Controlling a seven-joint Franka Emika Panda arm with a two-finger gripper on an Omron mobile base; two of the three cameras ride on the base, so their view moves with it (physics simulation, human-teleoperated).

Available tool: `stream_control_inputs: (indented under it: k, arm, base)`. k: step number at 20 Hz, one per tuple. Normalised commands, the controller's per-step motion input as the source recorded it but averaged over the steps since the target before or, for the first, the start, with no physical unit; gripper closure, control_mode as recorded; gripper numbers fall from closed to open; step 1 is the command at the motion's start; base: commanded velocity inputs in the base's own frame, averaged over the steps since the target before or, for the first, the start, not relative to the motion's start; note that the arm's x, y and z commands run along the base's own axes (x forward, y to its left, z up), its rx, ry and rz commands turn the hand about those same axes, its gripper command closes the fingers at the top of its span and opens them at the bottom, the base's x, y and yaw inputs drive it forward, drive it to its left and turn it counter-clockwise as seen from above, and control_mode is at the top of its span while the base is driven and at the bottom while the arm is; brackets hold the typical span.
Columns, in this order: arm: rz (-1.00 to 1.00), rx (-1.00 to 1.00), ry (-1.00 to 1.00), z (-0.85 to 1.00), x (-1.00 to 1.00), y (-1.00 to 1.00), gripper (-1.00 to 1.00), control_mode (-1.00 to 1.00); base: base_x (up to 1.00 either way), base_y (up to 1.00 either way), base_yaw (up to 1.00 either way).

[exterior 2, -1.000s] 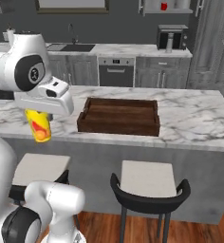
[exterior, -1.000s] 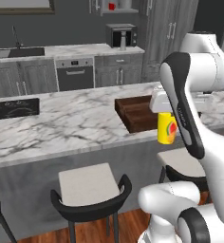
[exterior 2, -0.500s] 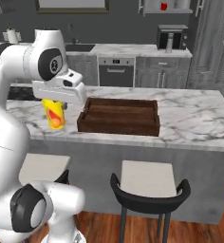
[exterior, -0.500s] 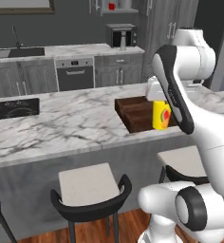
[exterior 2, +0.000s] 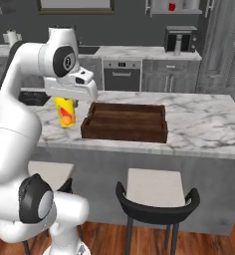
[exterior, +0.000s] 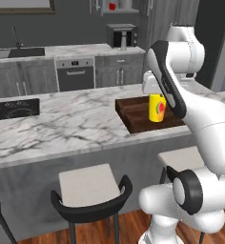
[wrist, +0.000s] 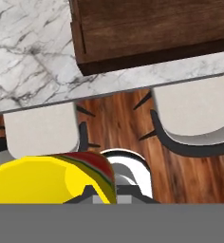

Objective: There is a tray on the dining counter. Grab the cup, mug, and pitcher and place them on the tray. The pitcher may be placed next to the tray if it cannot fit the tray.

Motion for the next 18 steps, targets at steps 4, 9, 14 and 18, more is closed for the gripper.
stream_control_inputs:
  k: [4,9,14,18]
  arm:
    - [0.00,0.00,-0.04,0.00,0.38,-0.23,1.00,-1.00]
    - [0.00,0.00,-0.04,-0.09,0.40,-0.06,1.00,-1.00]
    - [0.00,0.00,0.00,-0.08,0.51,0.00,1.00,-1.00]
    - [0.00,0.00,0.00,-0.07,0.51,0.00,1.00,-1.00]
  base:
    - [0.00,0.00,0.00]
    - [0.00,0.00,0.00]
    - [0.00,0.00,0.00]
    - [0.00,0.00,0.00]
